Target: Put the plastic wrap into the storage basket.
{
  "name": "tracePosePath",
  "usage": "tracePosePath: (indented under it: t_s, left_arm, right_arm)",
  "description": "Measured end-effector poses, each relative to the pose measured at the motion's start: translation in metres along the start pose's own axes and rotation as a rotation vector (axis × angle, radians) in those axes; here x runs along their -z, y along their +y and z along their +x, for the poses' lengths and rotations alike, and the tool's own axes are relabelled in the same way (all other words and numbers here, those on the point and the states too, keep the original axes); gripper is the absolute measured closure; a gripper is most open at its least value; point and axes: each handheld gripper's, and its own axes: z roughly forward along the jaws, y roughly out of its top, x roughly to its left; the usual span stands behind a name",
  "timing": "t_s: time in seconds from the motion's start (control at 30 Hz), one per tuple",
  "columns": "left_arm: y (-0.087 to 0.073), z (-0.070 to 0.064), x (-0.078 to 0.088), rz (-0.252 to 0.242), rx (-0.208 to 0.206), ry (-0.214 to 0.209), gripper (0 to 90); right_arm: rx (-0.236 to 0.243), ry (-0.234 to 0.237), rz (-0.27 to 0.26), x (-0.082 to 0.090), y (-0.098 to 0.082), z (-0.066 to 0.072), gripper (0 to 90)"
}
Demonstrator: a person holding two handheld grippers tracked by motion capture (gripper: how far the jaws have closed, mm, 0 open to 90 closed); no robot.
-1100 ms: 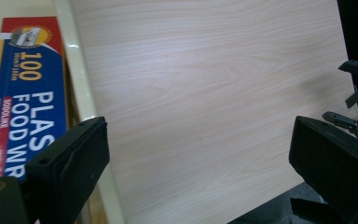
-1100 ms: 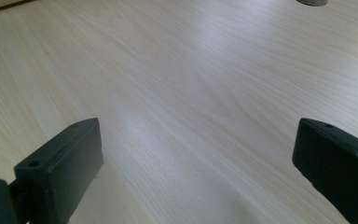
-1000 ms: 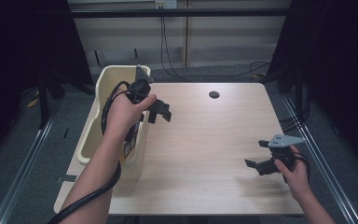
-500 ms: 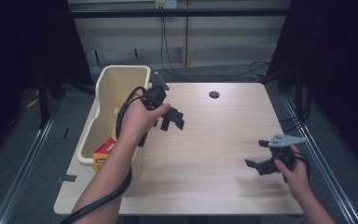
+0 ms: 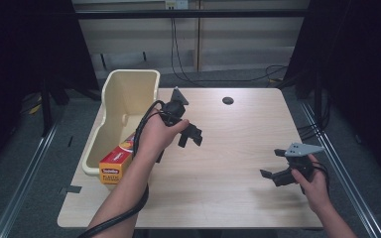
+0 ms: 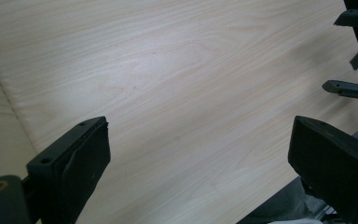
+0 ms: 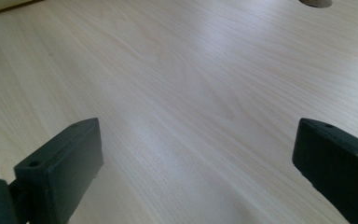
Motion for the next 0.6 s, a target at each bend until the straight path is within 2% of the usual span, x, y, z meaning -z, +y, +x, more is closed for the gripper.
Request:
tracePosePath:
  t_s: [0.47,0.6]
  left_arm:
    - [-0.006,-0.005,-0.024,-0.008,-0.037,-0.02,6.0]
    - [-0.01,-0.005,-0.031,-0.012,-0.032,-0.028,6.4]
  right_arm:
    - [0.005,0.01,0.009,-0.001,-0.001,0.0,1.3]
    - [0.009,0.008,0.012,-0.001,-0.001,0.0,1.3]
